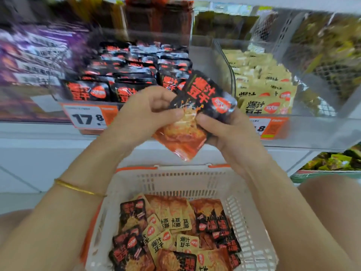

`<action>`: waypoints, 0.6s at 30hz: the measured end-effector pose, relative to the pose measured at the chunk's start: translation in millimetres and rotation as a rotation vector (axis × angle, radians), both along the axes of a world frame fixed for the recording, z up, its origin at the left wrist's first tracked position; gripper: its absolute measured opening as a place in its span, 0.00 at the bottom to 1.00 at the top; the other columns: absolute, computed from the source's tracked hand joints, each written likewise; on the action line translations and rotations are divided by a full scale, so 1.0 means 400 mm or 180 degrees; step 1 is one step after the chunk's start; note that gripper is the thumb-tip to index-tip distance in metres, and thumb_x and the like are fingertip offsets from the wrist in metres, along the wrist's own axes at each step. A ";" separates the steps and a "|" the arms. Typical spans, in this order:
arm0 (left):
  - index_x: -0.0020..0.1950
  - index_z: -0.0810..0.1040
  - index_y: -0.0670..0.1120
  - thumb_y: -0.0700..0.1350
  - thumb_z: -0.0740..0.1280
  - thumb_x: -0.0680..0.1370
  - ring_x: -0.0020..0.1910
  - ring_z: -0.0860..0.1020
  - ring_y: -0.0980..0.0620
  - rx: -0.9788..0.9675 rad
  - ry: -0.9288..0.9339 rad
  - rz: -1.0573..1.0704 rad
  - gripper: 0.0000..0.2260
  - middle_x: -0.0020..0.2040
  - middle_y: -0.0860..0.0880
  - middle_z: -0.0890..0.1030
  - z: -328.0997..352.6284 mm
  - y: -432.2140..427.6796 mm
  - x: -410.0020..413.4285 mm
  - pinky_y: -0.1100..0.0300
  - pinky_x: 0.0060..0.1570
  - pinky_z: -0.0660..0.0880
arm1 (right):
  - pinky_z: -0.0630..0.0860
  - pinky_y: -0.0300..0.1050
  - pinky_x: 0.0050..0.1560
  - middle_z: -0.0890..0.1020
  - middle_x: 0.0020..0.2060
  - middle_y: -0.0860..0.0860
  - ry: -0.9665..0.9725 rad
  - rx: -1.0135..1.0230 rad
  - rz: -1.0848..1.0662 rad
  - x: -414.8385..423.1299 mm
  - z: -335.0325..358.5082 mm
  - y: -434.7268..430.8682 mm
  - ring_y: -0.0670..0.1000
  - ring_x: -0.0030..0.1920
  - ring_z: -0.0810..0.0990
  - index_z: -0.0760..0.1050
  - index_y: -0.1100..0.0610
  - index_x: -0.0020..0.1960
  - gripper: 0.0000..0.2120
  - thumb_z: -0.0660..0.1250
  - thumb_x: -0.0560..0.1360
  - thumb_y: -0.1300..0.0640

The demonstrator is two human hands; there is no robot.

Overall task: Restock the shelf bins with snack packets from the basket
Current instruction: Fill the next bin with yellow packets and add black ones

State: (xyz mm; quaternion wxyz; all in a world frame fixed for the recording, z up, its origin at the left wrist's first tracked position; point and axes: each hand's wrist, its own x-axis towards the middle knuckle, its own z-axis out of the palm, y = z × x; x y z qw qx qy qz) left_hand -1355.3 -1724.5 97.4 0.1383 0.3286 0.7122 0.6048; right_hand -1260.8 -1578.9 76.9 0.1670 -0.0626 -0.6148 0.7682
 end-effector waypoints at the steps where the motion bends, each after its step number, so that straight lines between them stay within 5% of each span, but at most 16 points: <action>1: 0.45 0.76 0.49 0.38 0.71 0.72 0.35 0.77 0.61 0.0261 0.0217 0.0310 0.08 0.37 0.55 0.81 0.010 0.003 -0.007 0.67 0.37 0.73 | 0.81 0.50 0.43 0.84 0.40 0.49 0.0175 0.0116 -0.0119 -0.026 0.036 -0.003 0.49 0.41 0.81 0.77 0.55 0.49 0.13 0.71 0.68 0.68; 3: 0.50 0.76 0.50 0.43 0.69 0.71 0.44 0.77 0.59 0.0435 0.1109 0.1076 0.09 0.45 0.55 0.80 0.016 0.009 -0.025 0.65 0.46 0.73 | 0.80 0.54 0.47 0.84 0.42 0.53 0.0384 0.0612 -0.0478 -0.089 0.094 0.005 0.51 0.43 0.81 0.77 0.57 0.50 0.12 0.71 0.68 0.66; 7: 0.58 0.75 0.45 0.47 0.63 0.73 0.60 0.74 0.43 -0.0856 0.2931 0.1899 0.15 0.58 0.46 0.77 -0.014 0.000 -0.072 0.48 0.59 0.69 | 0.79 0.59 0.52 0.84 0.43 0.54 0.0133 0.1672 -0.1208 -0.228 0.131 0.053 0.53 0.45 0.82 0.78 0.55 0.47 0.13 0.73 0.63 0.58; 12: 0.56 0.77 0.44 0.47 0.61 0.75 0.66 0.69 0.44 -0.1406 0.3121 0.1795 0.14 0.62 0.46 0.75 -0.078 0.006 -0.085 0.43 0.70 0.55 | 0.79 0.54 0.50 0.83 0.43 0.54 -0.1074 0.2804 -0.0849 -0.317 0.046 0.067 0.55 0.46 0.82 0.81 0.58 0.49 0.14 0.78 0.65 0.57; 15: 0.58 0.76 0.43 0.47 0.58 0.76 0.66 0.69 0.43 -0.1437 0.3171 0.1792 0.15 0.62 0.45 0.75 -0.089 0.005 -0.085 0.43 0.71 0.52 | 0.74 0.43 0.48 0.80 0.53 0.58 -0.1533 0.3570 -0.0893 -0.335 0.038 0.070 0.56 0.50 0.80 0.77 0.58 0.56 0.22 0.77 0.66 0.51; 18: 0.59 0.76 0.43 0.47 0.58 0.76 0.66 0.69 0.43 -0.1433 0.3171 0.1747 0.15 0.63 0.44 0.75 -0.089 0.003 -0.087 0.42 0.71 0.53 | 0.76 0.46 0.53 0.80 0.54 0.59 -0.1899 0.3524 -0.0627 -0.341 0.043 0.069 0.57 0.54 0.79 0.76 0.61 0.58 0.24 0.76 0.67 0.51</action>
